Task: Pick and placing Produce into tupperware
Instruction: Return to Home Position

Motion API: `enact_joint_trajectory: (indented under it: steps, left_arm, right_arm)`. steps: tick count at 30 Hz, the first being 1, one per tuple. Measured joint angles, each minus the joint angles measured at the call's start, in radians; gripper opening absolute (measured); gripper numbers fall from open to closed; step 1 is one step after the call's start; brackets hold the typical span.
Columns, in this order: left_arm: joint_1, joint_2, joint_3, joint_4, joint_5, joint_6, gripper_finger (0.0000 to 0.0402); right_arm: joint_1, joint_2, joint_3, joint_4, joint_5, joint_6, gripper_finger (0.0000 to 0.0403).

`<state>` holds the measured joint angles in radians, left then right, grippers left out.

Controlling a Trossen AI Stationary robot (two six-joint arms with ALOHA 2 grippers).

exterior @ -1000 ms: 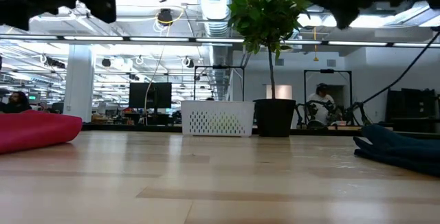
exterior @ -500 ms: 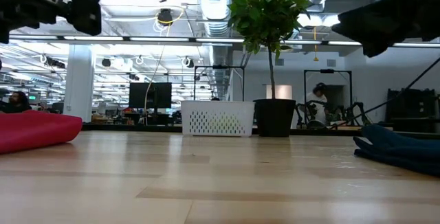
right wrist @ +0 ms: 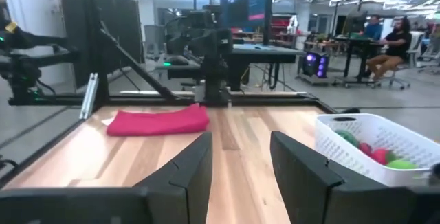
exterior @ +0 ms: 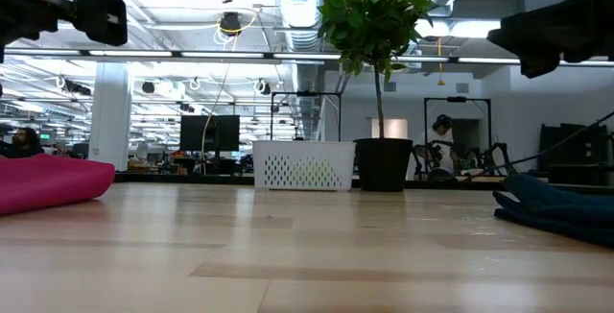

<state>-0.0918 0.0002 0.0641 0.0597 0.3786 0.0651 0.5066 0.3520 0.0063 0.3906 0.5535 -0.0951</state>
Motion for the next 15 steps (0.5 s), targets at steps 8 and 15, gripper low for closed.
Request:
enact_joint_trajectory:
  steps: [8,15]
  left_arm:
    - [-0.001,0.002,0.005,-0.026,0.010,0.008,0.0257]
    - [0.001,0.002,-0.019,0.037,-0.030,0.045,0.0257]
  right_arm:
    - [0.004,-0.321,0.000,-0.294,0.067,-0.029,0.0171]
    - [-0.034,-0.351,0.006,-0.306,0.064,-0.086,0.0169]
